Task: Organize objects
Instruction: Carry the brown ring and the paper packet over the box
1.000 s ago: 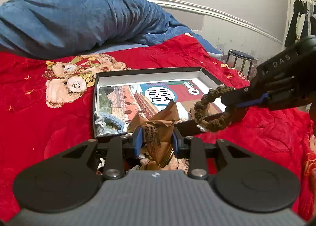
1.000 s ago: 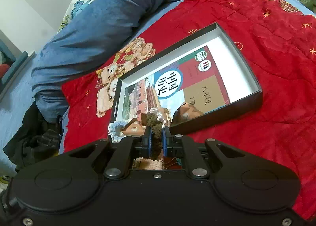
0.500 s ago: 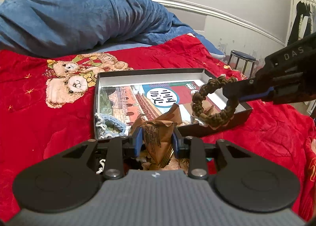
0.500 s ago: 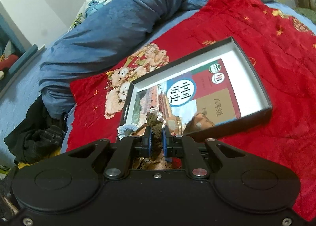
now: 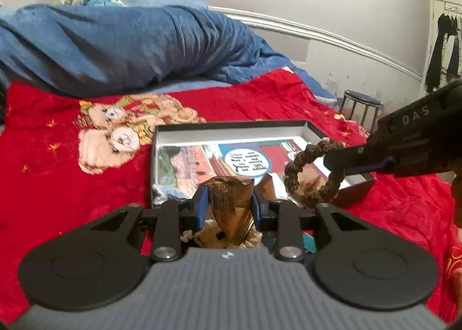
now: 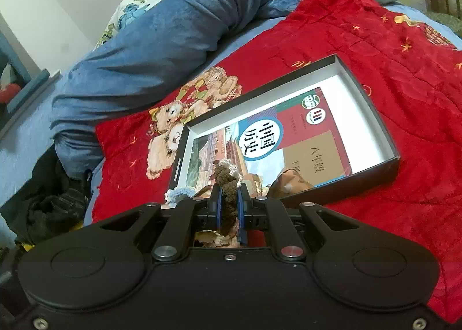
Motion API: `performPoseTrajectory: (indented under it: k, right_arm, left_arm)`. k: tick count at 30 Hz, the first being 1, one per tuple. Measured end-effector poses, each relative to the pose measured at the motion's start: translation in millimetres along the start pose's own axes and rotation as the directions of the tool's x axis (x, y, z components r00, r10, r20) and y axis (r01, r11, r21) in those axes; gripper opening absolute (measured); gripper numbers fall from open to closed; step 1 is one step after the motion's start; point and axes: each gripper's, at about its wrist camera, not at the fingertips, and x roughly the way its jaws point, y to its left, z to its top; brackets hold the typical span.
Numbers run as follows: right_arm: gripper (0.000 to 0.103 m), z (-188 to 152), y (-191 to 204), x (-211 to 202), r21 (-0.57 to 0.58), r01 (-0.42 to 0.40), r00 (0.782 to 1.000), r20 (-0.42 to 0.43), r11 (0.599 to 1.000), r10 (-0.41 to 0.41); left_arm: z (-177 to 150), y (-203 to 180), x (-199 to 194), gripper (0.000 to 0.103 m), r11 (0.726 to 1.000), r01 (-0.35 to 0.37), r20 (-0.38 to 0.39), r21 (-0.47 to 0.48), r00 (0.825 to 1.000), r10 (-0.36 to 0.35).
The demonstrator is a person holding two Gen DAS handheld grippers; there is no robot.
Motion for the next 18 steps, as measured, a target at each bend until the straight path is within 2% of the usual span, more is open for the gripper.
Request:
performPoseTrajectory:
  k: [11, 18]
  right_arm:
    - [0.011, 2.1, 14.5, 8.4, -0.034, -0.026, 1.0, 0.014, 0.999, 0.027]
    - [0.011, 10.2, 1.4, 2.9, 0.031, -0.03, 0.998, 0.05, 0.999, 0.029]
  left_arm:
    - [6.0, 8.7, 2.0, 0.035, 0.999, -0.05, 0.035, -0.007, 0.998, 0.05]
    - [11.3, 21.9, 2.6, 0.035, 0.996, -0.083, 0.047, -0.04, 0.995, 0.085]
